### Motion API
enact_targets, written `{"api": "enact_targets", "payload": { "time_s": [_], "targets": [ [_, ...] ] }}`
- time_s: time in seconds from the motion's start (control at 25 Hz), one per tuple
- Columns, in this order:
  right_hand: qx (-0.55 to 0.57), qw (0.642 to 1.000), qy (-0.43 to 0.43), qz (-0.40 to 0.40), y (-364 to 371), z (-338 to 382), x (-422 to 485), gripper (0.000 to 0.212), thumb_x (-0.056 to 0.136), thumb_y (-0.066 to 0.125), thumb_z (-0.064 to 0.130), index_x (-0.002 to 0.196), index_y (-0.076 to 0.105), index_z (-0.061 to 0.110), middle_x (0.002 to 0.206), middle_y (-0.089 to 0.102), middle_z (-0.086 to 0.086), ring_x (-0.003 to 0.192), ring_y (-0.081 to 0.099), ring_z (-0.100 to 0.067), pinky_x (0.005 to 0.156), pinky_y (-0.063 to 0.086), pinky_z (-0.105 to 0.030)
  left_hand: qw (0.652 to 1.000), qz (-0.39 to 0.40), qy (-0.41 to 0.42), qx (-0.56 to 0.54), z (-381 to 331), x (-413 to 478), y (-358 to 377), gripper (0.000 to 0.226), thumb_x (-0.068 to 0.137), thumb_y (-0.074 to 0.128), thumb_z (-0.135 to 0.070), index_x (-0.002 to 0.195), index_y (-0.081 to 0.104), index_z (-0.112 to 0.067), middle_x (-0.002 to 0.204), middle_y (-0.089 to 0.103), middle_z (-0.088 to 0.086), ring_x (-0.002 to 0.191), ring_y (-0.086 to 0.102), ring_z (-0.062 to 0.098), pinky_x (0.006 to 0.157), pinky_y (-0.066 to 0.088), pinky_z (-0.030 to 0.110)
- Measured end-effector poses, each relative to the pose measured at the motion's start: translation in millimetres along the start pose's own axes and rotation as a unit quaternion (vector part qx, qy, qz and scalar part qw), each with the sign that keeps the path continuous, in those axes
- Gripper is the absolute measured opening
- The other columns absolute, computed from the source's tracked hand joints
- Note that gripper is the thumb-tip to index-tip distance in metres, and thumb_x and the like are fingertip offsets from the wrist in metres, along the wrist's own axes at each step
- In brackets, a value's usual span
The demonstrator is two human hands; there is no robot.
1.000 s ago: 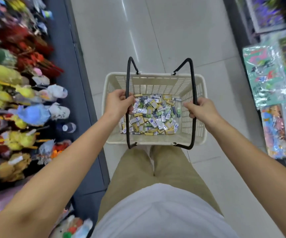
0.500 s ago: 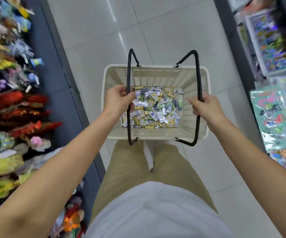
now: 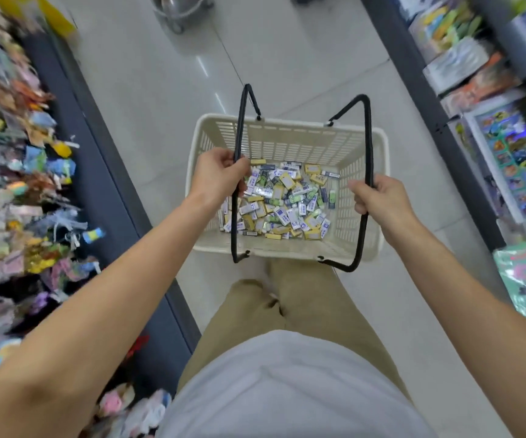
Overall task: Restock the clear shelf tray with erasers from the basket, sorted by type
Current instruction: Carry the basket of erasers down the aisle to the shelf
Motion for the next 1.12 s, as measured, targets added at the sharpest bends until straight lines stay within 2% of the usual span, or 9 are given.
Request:
{"api": "enact_targets", "payload": {
  "time_s": [0.16, 0.32, 0.44, 0.68, 0.84, 1.0, 1.12],
  "targets": [
    [0.002, 1.0, 0.011, -0.005, 16.5, 86.6, 76.2, 0.027, 0.088, 0.06, 0.019, 0.064, 0.046, 0.019, 0.057, 0.042, 0.003, 0.049, 0.039, -0.011, 0.054, 0.038, -0.022, 1.0, 0.017, -0.006, 0.007, -74.0, 97.3, -17.6, 0.01, 0.091, 0.056, -0.012, 0.081, 0.06, -0.012, 0.077, 0.067, 0.009, 0.051, 0.057, 0.017, 0.065, 0.056, 0.047],
    [0.013, 1.0, 0.015, -0.025, 32.9, 167.1, 150.8, 0.028, 0.087, 0.06, 0.016, 0.063, 0.045, 0.019, 0.056, 0.041, 0.003, 0.048, 0.038, -0.011, 0.052, 0.036, -0.024, 0.999, 0.028, 0.009, 0.016, -138.7, 195.6, -36.4, 0.011, 0.091, 0.054, -0.011, 0.081, 0.059, -0.011, 0.076, 0.068, 0.009, 0.049, 0.056, 0.015, 0.063, 0.056, 0.045],
    [0.045, 0.997, 0.017, -0.057, 53.8, 218.5, 214.4, 0.029, 0.086, 0.061, 0.015, 0.063, 0.045, 0.02, 0.054, 0.04, 0.006, 0.04, 0.038, -0.003, 0.047, 0.035, -0.017, 0.998, 0.055, 0.02, 0.035, -185.0, 280.8, -49.0, 0.013, 0.091, 0.053, -0.009, 0.078, 0.057, -0.011, 0.075, 0.067, 0.012, 0.049, 0.057, 0.017, 0.062, 0.056, 0.045],
    [0.131, 0.979, 0.049, -0.149, 87.7, 326.8, 322.5, 0.033, 0.087, 0.061, 0.015, 0.061, 0.044, 0.023, 0.053, 0.037, 0.006, 0.034, 0.036, 0.002, 0.041, 0.032, -0.012, 0.984, 0.139, 0.047, 0.102, -301.2, 440.4, -65.6, 0.013, 0.092, 0.052, -0.008, 0.08, 0.054, -0.012, 0.075, 0.065, 0.006, 0.047, 0.057, 0.014, 0.058, 0.056, 0.038],
    [0.162, 0.966, 0.068, -0.19, 83.7, 382.1, 382.9, 0.03, 0.085, 0.061, 0.016, 0.059, 0.045, 0.021, 0.049, 0.037, 0.007, 0.04, 0.033, -0.005, 0.044, 0.033, -0.017, 0.968, 0.178, 0.102, 0.142, -386.4, 524.3, -59.6, 0.019, 0.092, 0.051, -0.01, 0.073, 0.05, -0.014, 0.066, 0.06, 0.005, 0.042, 0.053, 0.013, 0.048, 0.05, 0.03],
    [0.186, 0.956, 0.063, -0.216, 67.1, 434.7, 447.6, 0.028, 0.083, 0.061, 0.016, 0.059, 0.048, 0.02, 0.047, 0.042, 0.009, 0.042, 0.037, -0.007, 0.048, 0.035, -0.022, 0.954, 0.188, 0.16, 0.171, -471.2, 604.6, -41.5, 0.027, 0.093, 0.052, -0.014, 0.066, 0.046, -0.015, 0.053, 0.051, 0.004, 0.036, 0.046, 0.007, 0.041, 0.041, 0.022],
    [0.192, 0.955, 0.062, -0.22, 48.3, 479.0, 487.9, 0.027, 0.084, 0.06, 0.017, 0.06, 0.048, 0.019, 0.044, 0.043, 0.009, 0.041, 0.04, -0.008, 0.048, 0.038, -0.021, 0.945, 0.183, 0.19, 0.194, -533.9, 655.1, -25.9, 0.029, 0.093, 0.052, -0.016, 0.065, 0.044, -0.017, 0.052, 0.047, 0.002, 0.035, 0.045, 0.005, 0.038, 0.037, 0.017]
  ]
}}
Point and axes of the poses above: each hand's wrist, its own x-axis towards the middle knuckle, its own y-axis out of the palm, z = x × y, the point moved 7 cm from there along x, towards the middle knuckle
